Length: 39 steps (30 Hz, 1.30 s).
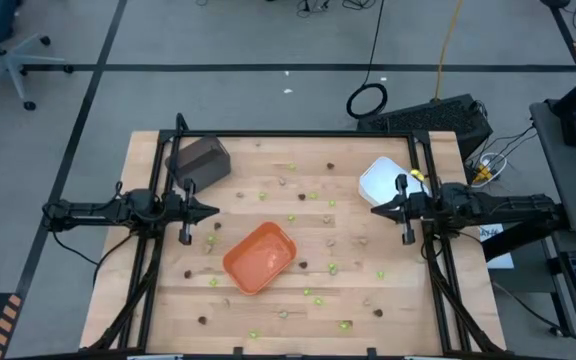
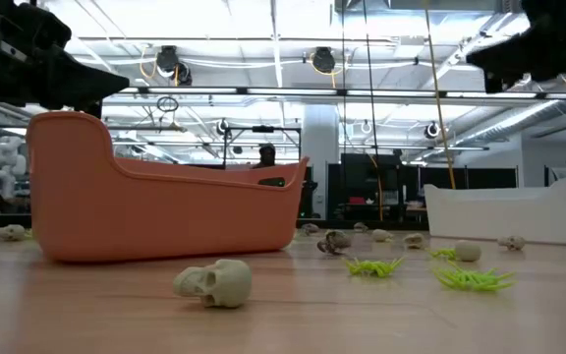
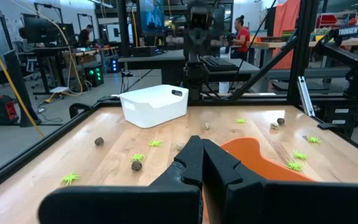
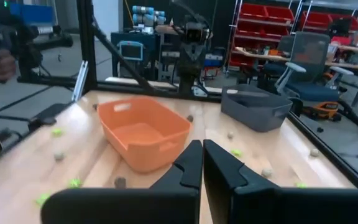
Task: Sort Halloween decoration
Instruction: Put the small white skull toy into the orange bin
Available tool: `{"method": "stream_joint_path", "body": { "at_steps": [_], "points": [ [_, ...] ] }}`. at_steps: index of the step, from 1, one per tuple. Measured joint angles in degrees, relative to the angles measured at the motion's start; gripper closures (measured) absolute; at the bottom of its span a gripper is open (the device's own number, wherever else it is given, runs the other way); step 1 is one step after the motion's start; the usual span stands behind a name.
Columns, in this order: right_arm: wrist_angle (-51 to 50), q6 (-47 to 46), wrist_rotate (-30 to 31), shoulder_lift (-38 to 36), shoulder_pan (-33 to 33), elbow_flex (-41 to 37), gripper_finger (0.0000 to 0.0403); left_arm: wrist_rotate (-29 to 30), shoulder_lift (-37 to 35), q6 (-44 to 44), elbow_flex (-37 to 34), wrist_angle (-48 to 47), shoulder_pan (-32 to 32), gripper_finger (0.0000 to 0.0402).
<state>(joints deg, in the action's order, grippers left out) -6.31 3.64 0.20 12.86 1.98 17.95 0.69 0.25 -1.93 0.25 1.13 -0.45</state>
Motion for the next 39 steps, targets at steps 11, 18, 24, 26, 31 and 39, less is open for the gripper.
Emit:
{"method": "stream_joint_path", "body": {
  "at_steps": [11,18,24,26,31,39],
  "points": [
    [-18.8,-7.5,0.0,17.6,0.0,21.7,0.0403,0.0,0.0,0.0,0.0,-0.1,0.0,0.0402],
    [-20.5,-9.2,0.0,25.1,0.0,25.6,0.0403,0.7,0.0,-0.1,0.0,0.3,0.0,0.0402],
    [-20.1,-9.2,0.0,28.4,0.0,26.0,0.0403,0.9,0.0,0.0,0.0,0.1,0.0,0.0402],
    [-20.1,-9.2,0.0,29.4,0.0,26.1,0.0403,0.7,0.1,2.6,0.0,0.1,0.0,0.0402],
    [-20.1,-9.1,0.0,31.1,0.0,26.1,0.0403,0.9,0.2,2.9,0.6,0.2,0.0,0.0402],
    [-20.1,-10.4,0.0,31.7,0.0,26.1,0.0403,4.0,4.8,1.5,12.3,-5.0,0.0,0.0402]
  ]
}}
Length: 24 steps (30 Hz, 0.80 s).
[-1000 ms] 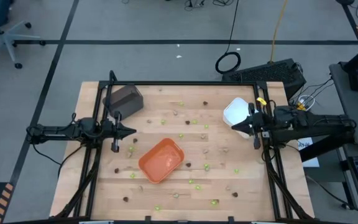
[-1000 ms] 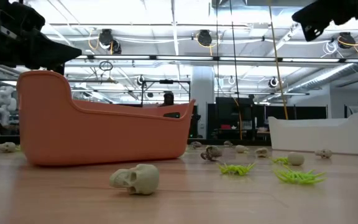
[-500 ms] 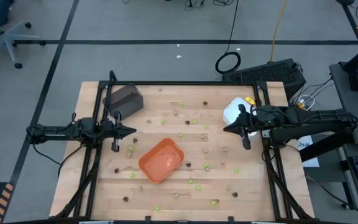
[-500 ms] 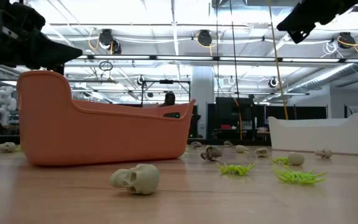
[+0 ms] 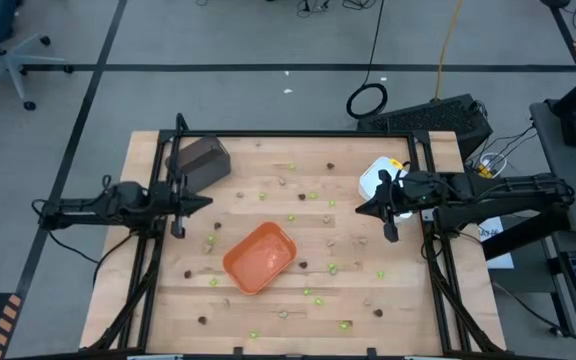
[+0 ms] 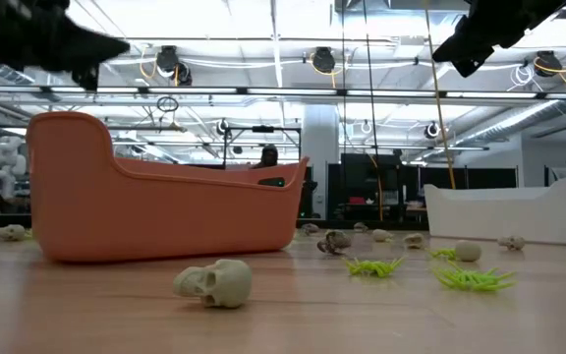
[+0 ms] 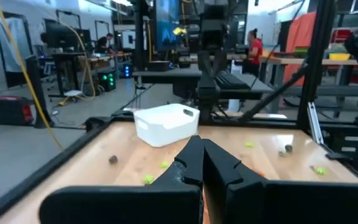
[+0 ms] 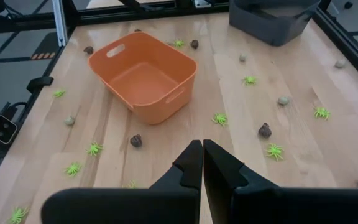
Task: Sort Halloween decoration
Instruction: Put the small white skull toy into the orange bin
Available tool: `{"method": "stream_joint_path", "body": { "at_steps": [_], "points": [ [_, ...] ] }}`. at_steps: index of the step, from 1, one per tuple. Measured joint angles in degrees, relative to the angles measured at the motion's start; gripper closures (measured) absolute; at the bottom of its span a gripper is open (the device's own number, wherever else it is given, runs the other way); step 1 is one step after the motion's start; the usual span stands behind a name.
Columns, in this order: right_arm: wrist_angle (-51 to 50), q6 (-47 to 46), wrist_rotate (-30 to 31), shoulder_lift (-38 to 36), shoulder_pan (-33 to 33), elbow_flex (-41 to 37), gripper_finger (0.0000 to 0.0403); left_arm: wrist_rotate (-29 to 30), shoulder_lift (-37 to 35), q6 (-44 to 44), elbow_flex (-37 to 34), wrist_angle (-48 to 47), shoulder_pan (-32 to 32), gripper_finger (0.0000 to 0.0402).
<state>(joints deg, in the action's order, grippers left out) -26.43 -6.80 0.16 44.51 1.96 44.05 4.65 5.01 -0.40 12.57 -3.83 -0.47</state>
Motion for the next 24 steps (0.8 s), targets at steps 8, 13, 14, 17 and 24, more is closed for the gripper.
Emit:
{"method": "stream_joint_path", "body": {
  "at_steps": [8,13,14,17,24],
  "points": [
    [-0.5,0.0,0.0,0.4,0.0,0.0,0.0403,0.4,13.9,1.4,18.9,-11.9,0.0,0.0402],
    [-1.3,-2.1,0.3,0.5,0.0,0.0,0.0403,0.4,22.1,1.2,22.6,-10.9,-0.1,0.0402],
    [-1.3,-2.7,1.5,0.5,0.0,0.0,0.0403,0.3,23.2,1.1,22.7,-10.5,-0.1,0.0402],
    [0.4,-5.2,7.5,1.5,0.0,0.0,0.0403,0.4,26.8,1.1,22.7,-9.9,-0.1,0.0402],
    [10.0,-1.3,10.6,12.0,-4.7,0.0,0.0403,3.0,33.5,1.2,22.7,-10.0,-0.1,0.0402]
  ]
}}
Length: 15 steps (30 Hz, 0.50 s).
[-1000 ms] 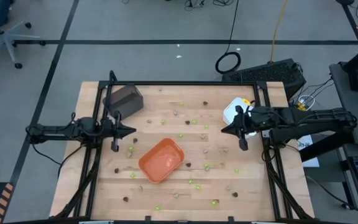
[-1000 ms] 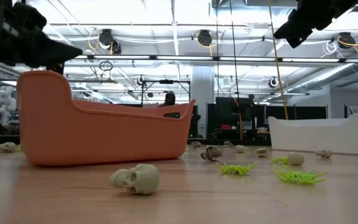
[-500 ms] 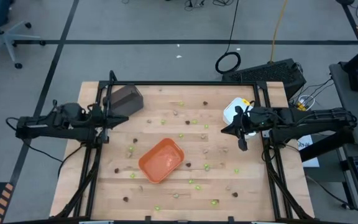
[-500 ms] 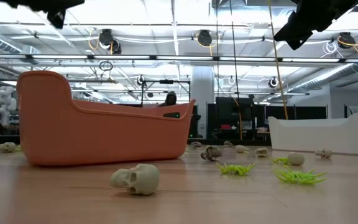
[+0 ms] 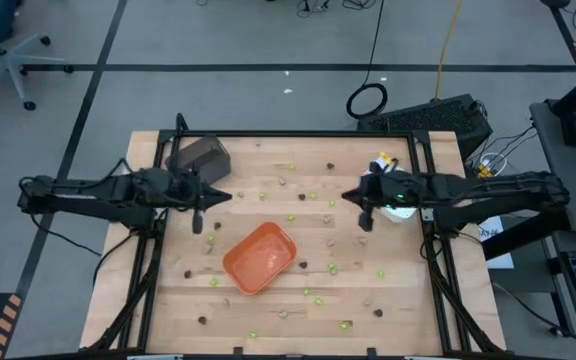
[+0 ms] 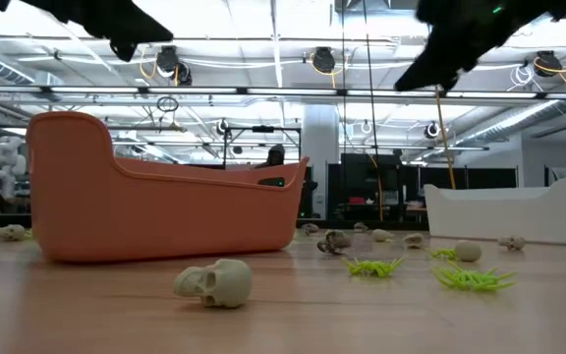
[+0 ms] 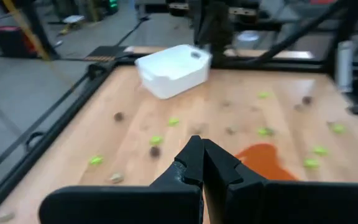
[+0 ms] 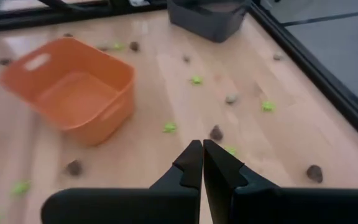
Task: Sort Halloween decoration
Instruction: Put the small white skull toy into the orange bin
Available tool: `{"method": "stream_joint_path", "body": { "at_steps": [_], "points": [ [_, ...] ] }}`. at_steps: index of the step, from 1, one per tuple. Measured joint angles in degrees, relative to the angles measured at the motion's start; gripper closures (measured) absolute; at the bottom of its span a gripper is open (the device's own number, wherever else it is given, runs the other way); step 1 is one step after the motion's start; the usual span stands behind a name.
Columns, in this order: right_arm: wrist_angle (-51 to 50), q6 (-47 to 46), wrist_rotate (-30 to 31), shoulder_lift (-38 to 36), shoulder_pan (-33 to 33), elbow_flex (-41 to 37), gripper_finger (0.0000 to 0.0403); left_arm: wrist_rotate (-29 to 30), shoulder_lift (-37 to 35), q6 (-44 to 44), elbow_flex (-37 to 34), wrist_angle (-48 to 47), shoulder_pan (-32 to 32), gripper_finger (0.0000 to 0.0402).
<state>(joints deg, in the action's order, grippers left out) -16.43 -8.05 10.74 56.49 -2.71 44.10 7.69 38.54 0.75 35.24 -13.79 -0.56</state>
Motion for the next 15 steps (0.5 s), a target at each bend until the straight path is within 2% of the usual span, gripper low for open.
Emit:
{"method": "stream_joint_path", "body": {
  "at_steps": [6,15],
  "points": [
    [3.0,2.4,-0.2,10.6,-5.3,4.2,0.0403,12.8,3.8,0.0,0.7,0.7,1.4,0.0402],
    [2.5,4.3,-0.2,16.1,-6.0,10.1,0.0403,11.5,15.1,0.3,12.3,-8.2,8.5,0.0401]
  ]
}}
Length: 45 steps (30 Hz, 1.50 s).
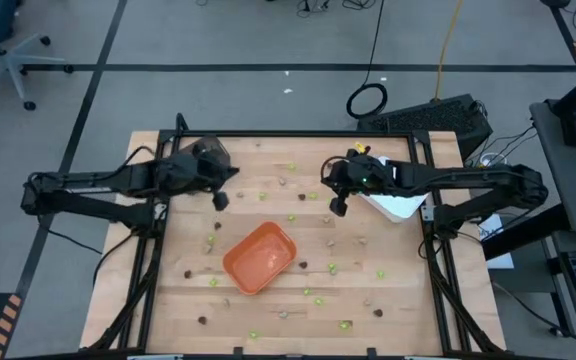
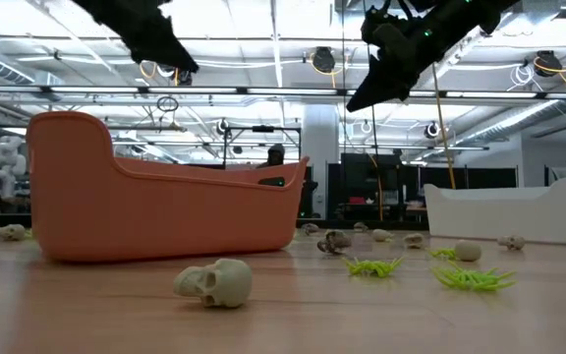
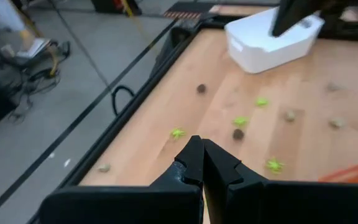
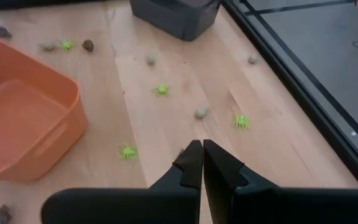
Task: Sort Halloween decoration
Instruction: Put the small white skull toy into the orange bin
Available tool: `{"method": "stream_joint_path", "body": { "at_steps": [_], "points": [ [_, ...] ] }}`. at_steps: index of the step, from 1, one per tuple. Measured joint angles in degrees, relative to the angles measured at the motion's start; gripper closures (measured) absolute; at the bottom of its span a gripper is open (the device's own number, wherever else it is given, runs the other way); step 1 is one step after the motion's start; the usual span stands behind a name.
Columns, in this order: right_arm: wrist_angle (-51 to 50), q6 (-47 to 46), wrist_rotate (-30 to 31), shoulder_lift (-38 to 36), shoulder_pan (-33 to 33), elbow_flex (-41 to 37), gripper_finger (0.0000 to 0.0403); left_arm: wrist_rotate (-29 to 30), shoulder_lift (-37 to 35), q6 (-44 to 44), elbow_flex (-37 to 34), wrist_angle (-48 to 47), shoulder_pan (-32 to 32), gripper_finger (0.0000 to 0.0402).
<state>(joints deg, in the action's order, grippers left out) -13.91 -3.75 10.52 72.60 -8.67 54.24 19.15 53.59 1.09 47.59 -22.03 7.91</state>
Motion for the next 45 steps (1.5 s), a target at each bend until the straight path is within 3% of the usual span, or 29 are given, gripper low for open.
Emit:
{"method": "stream_joint_path", "body": {
  "at_steps": [7,11,14,18,25,29,37,45],
  "points": [
    [-2.8,-1.6,0.0,0.7,1.4,0.0,0.0403,-0.6,11.6,0.0,5.6,-1.0,9.7,0.0369],
    [-6.6,-1.4,-0.1,0.7,3.8,0.0,0.0403,2.4,15.9,-2.7,7.3,0.1,11.8,0.0353],
    [-8.5,-1.4,0.0,0.7,5.7,-0.1,0.0403,3.6,18.6,1.1,10.0,0.3,13.7,0.0352],
    [-7.7,-2.1,0.0,1.2,8.4,-0.5,0.0403,3.6,24.7,5.5,18.1,-7.3,18.0,0.0352],
    [-1.2,-2.2,-0.1,2.7,12.1,-4.5,0.0403,-2.4,35.9,5.7,27.7,-10.5,23.5,0.0352],
    [0.9,-2.5,0.2,3.2,13.1,-6.4,0.0403,-4.7,40.6,5.7,28.7,-10.5,25.3,0.0334],
    [4.6,-5.5,0.2,3.3,13.5,-9.7,0.0403,-3.3,46.6,8.0,28.8,-9.5,27.8,0.0229],
    [9.8,-7.4,0.2,3.3,16.2,-12.3,0.0403,-1.1,50.1,16.0,28.8,-9.1,28.0,0.0223]
  ]
}}
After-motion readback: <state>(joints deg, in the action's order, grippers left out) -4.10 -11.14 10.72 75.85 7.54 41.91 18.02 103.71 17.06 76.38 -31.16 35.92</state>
